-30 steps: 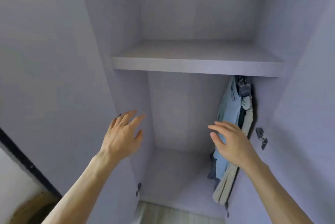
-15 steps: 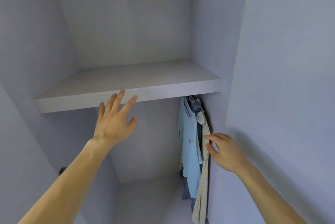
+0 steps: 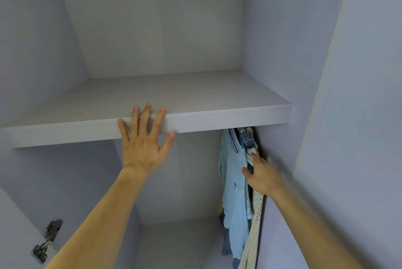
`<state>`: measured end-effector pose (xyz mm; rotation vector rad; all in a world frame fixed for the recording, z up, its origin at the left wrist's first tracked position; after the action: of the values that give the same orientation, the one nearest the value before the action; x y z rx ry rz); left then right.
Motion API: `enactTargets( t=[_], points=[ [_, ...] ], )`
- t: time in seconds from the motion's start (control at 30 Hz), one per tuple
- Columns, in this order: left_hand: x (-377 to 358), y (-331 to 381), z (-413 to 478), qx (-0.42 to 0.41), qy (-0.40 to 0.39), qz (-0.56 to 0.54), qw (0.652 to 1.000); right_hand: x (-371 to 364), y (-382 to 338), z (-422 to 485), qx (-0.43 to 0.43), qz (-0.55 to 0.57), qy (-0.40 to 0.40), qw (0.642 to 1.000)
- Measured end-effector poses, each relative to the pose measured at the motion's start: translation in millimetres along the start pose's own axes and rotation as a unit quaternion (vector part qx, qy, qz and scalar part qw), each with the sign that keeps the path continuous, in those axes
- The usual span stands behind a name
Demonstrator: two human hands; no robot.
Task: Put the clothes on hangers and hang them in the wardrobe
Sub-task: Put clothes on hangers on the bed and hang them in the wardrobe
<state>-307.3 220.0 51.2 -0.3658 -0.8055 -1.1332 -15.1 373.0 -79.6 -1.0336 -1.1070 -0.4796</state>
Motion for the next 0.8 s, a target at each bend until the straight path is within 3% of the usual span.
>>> enactTargets(
  t=[0.17, 0.33, 0.53, 0.7, 0.8],
  points=[
    [-8, 1, 3, 0.034, 0.041, -0.014, 0.998, -29, 7, 45, -0.019, -0.077, -0.019, 0.997],
    [-9, 0, 4, 0.028, 0.076, -0.002, 0.997, -34, -3, 75, -0.027, -0.042, 0.069, 0.996],
    [-10, 0, 3, 0.022, 0.092, 0.013, 0.995, -48, -6, 93, -0.059, 0.011, 0.083, 0.995],
    [-10, -1, 4, 0.023, 0.089, 0.021, 0.996, -50, -7, 92, -0.038, 0.144, 0.085, 0.985],
    [-10, 0, 4, 0.024, 0.082, 0.018, 0.996, -45, -13, 89, -0.051, 0.318, 0.046, 0.945]
  ],
)
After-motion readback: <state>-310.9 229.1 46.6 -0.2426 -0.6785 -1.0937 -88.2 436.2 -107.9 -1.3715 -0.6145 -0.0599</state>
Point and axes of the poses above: each hand's wrist, its own z-axis towards the middle knuckle, its own x-axis out of the back of the hand, y = z × x, the point moved 8 cm from there along z, towards the middle knuckle, and after that the axes turned 8 degrees about x, right-handed, at the moved point
